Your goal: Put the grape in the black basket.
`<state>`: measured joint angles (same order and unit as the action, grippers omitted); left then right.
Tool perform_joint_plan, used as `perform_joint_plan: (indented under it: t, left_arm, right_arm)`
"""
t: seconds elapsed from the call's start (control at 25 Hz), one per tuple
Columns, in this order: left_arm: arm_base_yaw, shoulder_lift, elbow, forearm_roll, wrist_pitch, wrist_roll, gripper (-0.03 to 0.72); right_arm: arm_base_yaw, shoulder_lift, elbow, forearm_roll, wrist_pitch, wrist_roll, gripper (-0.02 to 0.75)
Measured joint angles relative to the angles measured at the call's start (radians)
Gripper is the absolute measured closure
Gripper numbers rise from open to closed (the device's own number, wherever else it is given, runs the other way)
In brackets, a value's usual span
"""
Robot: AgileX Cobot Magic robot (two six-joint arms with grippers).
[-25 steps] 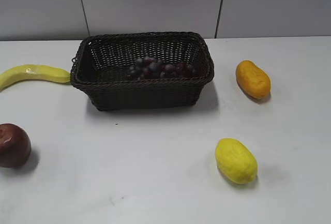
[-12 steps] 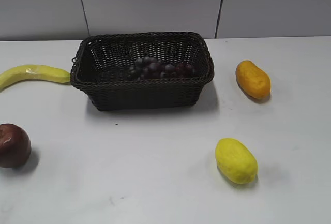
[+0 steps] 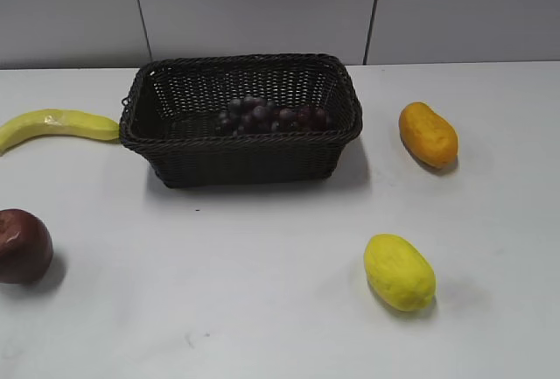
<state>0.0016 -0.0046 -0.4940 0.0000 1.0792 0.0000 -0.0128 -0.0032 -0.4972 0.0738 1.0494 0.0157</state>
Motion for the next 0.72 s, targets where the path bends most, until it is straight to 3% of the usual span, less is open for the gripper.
perform_joint_plan:
  t: [0.72]
  left_arm:
    - [0.000,0.000,0.000,0.000,0.000,0.000,0.199]
  right_arm:
    - [0.000,-0.003,0.000,0.000,0.000,0.000,0.146]
